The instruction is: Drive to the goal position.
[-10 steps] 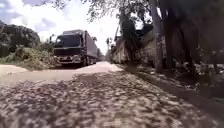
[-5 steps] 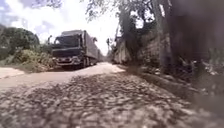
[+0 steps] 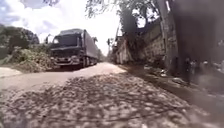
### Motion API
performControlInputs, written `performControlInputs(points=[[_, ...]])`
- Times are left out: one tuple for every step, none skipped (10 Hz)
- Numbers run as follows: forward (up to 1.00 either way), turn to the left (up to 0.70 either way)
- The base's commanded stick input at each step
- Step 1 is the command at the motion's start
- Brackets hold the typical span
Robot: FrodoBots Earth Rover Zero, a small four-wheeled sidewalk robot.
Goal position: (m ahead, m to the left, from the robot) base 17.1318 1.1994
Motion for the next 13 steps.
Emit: performControlInputs(points=[[0.70,0.00],[0.70,0.00],[0.70,0.00],[0.70,0.00],[0.70,0.00],[0.70,0.00],[0.70,0.00],[0.70,0.00],[0.70,0.00],[0.70,0.00],[0.70,0.00],[0.70,0.00],[0.70,0.00]])
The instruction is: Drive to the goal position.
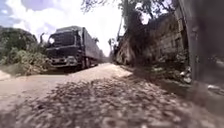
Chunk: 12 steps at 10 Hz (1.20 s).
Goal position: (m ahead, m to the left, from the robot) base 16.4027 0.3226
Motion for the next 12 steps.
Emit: performControlInputs(points=[[0.70,0.00],[0.70,0.00],[0.70,0.00],[0.70,0.00],[0.70,0.00],[0.70,0.00],[0.70,0.00],[0.70,0.00],[0.70,0.00],[0.70,0.00],[0.70,0.00],[0.70,0.00]])
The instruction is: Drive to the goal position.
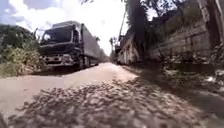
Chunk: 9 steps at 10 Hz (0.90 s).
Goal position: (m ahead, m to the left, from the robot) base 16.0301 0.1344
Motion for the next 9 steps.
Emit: performControlInputs(points=[[0.70,0.00],[0.70,0.00],[0.70,0.00],[0.70,0.00],[0.70,0.00],[0.70,0.00],[0.70,0.00],[0.70,0.00],[0.70,0.00]])
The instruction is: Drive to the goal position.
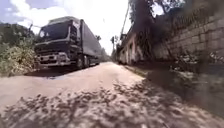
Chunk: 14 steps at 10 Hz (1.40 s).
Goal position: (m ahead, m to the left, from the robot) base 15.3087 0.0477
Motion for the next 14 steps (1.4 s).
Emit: performControlInputs(points=[[0.70,0.00],[0.70,0.00],[0.70,0.00],[0.70,0.00],[0.70,0.00],[0.70,0.00],[0.70,0.00],[0.70,0.00],[0.70,0.00],[0.70,0.00],[0.70,0.00],[0.70,0.00],[0.70,0.00],[0.70,0.00]])
